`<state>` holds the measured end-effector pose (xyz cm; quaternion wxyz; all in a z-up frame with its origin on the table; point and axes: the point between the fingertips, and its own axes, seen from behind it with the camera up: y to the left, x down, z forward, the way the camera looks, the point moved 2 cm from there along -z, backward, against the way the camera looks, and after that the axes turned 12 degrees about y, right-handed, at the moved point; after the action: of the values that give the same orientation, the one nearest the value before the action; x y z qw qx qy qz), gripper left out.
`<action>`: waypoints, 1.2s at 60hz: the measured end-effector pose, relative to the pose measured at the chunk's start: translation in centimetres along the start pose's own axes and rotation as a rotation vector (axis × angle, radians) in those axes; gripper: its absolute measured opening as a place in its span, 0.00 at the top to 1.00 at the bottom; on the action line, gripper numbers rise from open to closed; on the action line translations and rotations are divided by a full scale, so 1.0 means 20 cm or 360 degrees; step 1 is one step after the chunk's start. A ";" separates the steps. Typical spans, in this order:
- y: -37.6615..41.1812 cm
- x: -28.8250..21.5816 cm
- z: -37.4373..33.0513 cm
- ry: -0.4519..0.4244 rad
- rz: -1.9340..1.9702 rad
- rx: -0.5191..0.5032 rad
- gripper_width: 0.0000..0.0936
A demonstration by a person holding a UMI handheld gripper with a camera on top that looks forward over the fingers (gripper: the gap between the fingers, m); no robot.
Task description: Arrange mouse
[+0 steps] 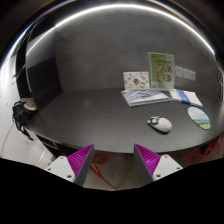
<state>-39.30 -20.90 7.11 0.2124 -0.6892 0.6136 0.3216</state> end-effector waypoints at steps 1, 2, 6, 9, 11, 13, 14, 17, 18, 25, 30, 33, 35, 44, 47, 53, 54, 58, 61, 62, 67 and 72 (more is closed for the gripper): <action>-0.06 -0.01 0.01 -0.0004 0.0003 0.0007 0.12; -0.11 -0.01 0.02 -0.0008 0.0005 0.0016 0.12; -0.35 -0.03 0.09 -0.0017 0.0010 0.0067 0.12; -0.52 -0.06 0.13 -0.0024 0.0007 0.0106 0.12; -0.64 -0.07 0.18 -0.0026 0.0003 0.0134 0.12; -0.76 -0.07 0.22 -0.0010 -0.0002 0.0183 0.12; -0.82 -0.06 0.24 -0.0001 -0.0009 0.0208 0.12; -0.95 -0.07 0.30 0.0019 -0.0047 0.0255 0.12; -0.98 -0.07 0.32 0.0024 -0.0058 0.0258 0.12; -1.05 -0.11 0.46 0.0038 -0.0049 0.0133 0.09; -1.11 -0.17 0.52 0.0016 -0.0061 0.0129 0.13; -1.13 -0.22 0.56 0.0004 -0.0065 0.0111 0.13; -1.14 -0.25 0.59 -0.0009 -0.0065 0.0104 0.13; -1.17 -0.36 0.70 0.0019 -0.0080 0.0107 0.14; -1.17 -0.40 0.74 0.0024 -0.0082 0.0101 0.15; -1.16 -0.45 0.80 0.0032 -0.0090 0.0106 0.30; -1.15 -0.46 0.80 0.0025 -0.0082 0.0111 0.34; -1.14 -0.45 0.80 0.0053 -0.0080 0.0129 0.39; -1.15 -0.46 0.80 0.0061 -0.0050 0.0136 0.49; -1.15 -0.45 0.80 0.0068 -0.0041 0.0139 0.50; -1.14 -0.45 0.78 0.0101 -0.0020 0.0158 0.55; -1.07 -0.49 0.69 0.0082 0.0061 0.0108 0.55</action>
<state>-21.19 -1.14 2.11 0.2138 -0.6777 0.6425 0.2868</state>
